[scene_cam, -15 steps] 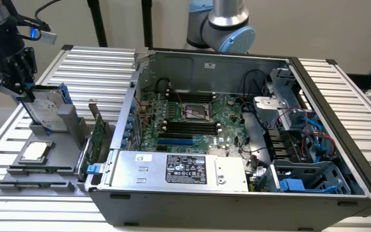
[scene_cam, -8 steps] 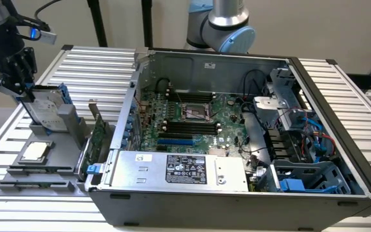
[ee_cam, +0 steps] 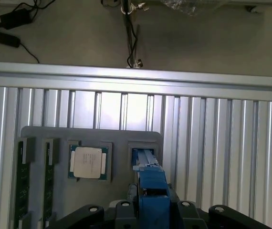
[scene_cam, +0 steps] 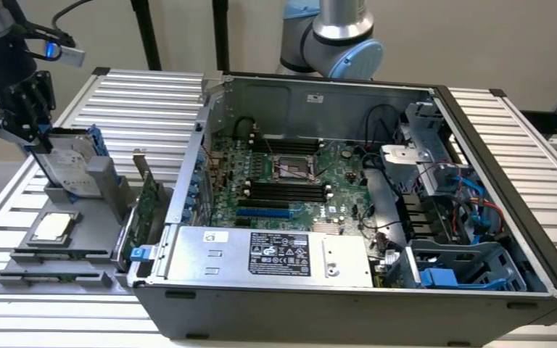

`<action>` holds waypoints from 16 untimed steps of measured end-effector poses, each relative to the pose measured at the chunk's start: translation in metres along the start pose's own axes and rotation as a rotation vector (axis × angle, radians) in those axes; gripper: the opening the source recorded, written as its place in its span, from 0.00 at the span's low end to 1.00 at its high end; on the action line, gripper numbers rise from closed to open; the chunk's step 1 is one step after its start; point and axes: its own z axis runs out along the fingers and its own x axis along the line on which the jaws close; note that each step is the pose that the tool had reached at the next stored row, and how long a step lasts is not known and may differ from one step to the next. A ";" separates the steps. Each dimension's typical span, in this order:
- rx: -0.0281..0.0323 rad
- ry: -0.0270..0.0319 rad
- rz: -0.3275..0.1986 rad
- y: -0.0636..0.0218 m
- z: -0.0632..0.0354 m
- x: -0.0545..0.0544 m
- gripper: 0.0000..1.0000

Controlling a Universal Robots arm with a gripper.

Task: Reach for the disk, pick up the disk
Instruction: 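Pick up the disk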

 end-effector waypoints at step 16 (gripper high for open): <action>0.0004 0.0000 -0.001 0.0007 -0.0382 0.000 0.33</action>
